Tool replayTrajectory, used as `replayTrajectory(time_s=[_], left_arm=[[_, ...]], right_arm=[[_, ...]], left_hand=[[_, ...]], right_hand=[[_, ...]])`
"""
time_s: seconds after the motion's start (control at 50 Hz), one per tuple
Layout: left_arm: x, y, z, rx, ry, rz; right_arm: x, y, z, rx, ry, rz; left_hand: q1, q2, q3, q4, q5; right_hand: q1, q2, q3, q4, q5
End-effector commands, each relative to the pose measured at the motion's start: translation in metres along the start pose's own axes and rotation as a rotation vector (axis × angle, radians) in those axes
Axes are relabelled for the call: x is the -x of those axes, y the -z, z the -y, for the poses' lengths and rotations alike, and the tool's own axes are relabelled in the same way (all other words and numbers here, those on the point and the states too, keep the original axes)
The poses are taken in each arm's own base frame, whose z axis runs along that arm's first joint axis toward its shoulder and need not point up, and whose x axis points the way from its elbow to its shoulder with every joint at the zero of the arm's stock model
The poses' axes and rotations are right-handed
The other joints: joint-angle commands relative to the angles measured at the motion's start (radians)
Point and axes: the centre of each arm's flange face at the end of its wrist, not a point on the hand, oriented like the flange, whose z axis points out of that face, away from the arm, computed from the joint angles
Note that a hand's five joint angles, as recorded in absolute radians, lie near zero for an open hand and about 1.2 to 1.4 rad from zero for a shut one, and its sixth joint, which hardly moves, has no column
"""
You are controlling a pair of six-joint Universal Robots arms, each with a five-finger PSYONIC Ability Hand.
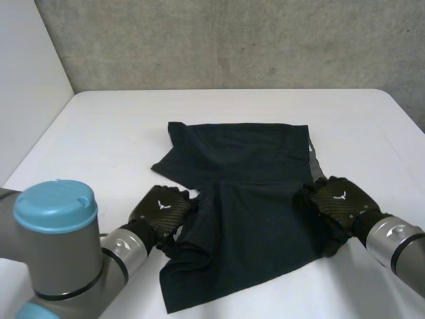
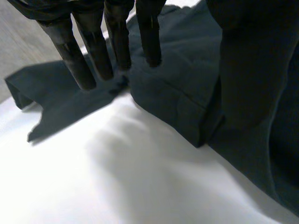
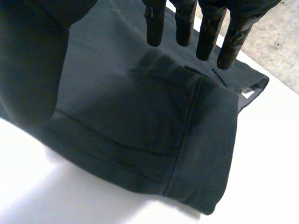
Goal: Fold the shorts.
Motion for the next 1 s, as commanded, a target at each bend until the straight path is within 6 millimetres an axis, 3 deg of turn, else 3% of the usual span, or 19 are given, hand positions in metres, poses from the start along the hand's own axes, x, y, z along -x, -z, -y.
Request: replayTrajectory(time_s=[0.02,0.22,0.34,0.48,0.6,0.7,0.74,0.8,0.82,0.86,1.0], left_arm=[[-0.002,-0.016,-0.008,0.009,0.0,-0.007],[0.008,-0.037,0.001,-0.055,-0.017,0.036],[0.021,-0.043,0.012,-0.103,-0.025,0.131],[0.062,-0.056,0.02,-0.126,-0.172,0.336],[0.081,-0.07,0.005,-0.061,-0.366,0.387],[0.082,-0.08,-0.003,-0.053,-0.422,0.396],[0.082,-0.082,-0.004,-0.059,-0.422,0.398],[0.077,-0.081,-0.006,-0.064,-0.424,0.391],[0.076,-0.079,-0.006,-0.063,-0.424,0.387],[0.073,-0.076,-0.007,-0.058,-0.425,0.38],[0.059,-0.042,0.029,-0.158,-0.385,0.385]], right_arm=[[-0.001,-0.004,-0.01,-0.016,0.007,-0.033],[-0.017,-0.007,-0.015,-0.012,-0.008,-0.086],[-0.017,-0.008,-0.013,-0.022,-0.006,-0.078],[-0.018,-0.008,-0.012,-0.028,0.007,-0.067],[-0.016,-0.009,-0.012,-0.038,0.109,-0.044],[-0.025,-0.011,-0.018,-0.018,0.159,-0.059],[-0.03,-0.011,-0.02,-0.02,0.183,-0.059],[-0.033,-0.011,-0.021,-0.028,0.212,-0.049],[-0.036,-0.011,-0.023,-0.033,0.228,-0.044],[-0.041,-0.01,-0.024,-0.039,0.245,-0.047],[-0.051,-0.013,-0.032,-0.056,0.289,-0.02]], left_hand=[[0.316,0.32,0.322,0.319,0.317],[0.965,0.968,0.97,0.968,0.966],[0.965,0.969,0.971,0.968,0.966],[0.965,0.969,0.971,0.968,0.966],[0.965,0.969,0.971,0.968,0.966],[0.963,0.966,0.968,0.966,0.964],[0.913,0.916,0.919,0.916,0.914],[0.606,0.609,0.611,0.609,0.607],[0.352,0.355,0.357,0.355,0.353],[0.177,0.18,0.182,0.18,0.178],[0.097,0.1,0.102,0.1,0.098]], right_hand=[[0.011,-0.004,-0.001,-0.022,-0.023],[0.061,0.046,0.049,0.028,0.028],[0.061,0.046,0.049,0.028,0.028],[0.058,0.044,0.046,0.025,0.025],[0.061,0.046,0.049,0.028,0.028],[0.064,0.049,0.052,0.031,0.03],[0.096,0.081,0.084,0.063,0.062],[0.116,0.102,0.105,0.084,0.083],[0.116,0.102,0.105,0.084,0.083],[0.116,0.102,0.105,0.084,0.083],[0.125,0.111,0.114,0.093,0.092]])
